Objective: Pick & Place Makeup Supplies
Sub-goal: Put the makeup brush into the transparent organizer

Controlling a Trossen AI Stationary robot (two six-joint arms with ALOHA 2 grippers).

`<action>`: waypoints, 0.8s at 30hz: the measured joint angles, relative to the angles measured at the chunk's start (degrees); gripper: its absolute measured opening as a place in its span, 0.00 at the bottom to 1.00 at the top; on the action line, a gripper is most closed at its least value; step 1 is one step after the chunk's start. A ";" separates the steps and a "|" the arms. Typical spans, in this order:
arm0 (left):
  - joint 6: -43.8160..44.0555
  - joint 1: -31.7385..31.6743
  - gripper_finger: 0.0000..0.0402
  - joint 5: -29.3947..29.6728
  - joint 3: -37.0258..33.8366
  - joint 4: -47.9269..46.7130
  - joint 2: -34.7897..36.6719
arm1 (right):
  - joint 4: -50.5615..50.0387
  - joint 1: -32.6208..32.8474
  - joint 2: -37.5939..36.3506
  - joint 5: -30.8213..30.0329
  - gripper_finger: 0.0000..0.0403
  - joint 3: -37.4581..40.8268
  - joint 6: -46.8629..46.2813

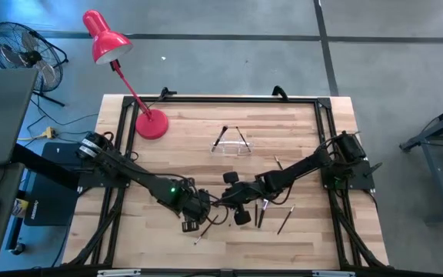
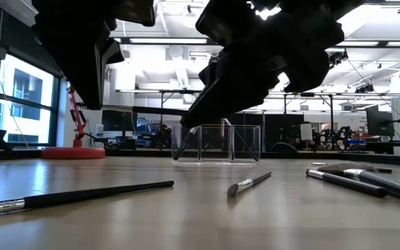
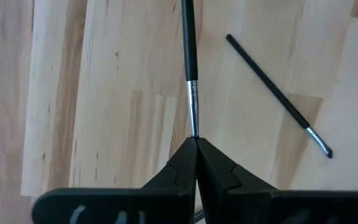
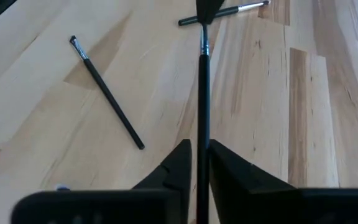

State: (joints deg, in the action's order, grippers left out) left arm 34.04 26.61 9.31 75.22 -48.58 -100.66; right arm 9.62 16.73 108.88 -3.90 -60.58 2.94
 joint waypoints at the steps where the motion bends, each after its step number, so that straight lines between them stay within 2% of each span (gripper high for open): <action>1: 0.23 0.00 0.00 0.09 0.00 0.03 0.00 | -0.13 0.00 0.00 -0.02 0.07 0.00 0.00; 4: 0.66 0.02 0.00 -0.01 0.00 0.64 0.00 | -0.49 -0.02 -0.02 0.12 0.03 0.00 -0.02; 11: 0.68 0.02 0.01 0.32 -0.02 2.07 0.00 | -1.67 0.02 -0.08 0.45 0.02 0.00 -0.16; 20: 0.74 0.00 0.17 2.79 -0.02 2.16 0.00 | -4.59 0.02 -0.11 0.20 0.03 -0.02 -2.49; 24: 3.71 0.13 0.21 4.55 -0.02 -0.50 1.42 | -10.17 0.02 -0.80 -1.74 0.02 -0.02 -4.47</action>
State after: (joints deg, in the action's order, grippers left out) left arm 37.74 26.74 13.87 75.20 -49.07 -99.25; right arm -0.55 16.75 108.08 -5.64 -60.60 -1.53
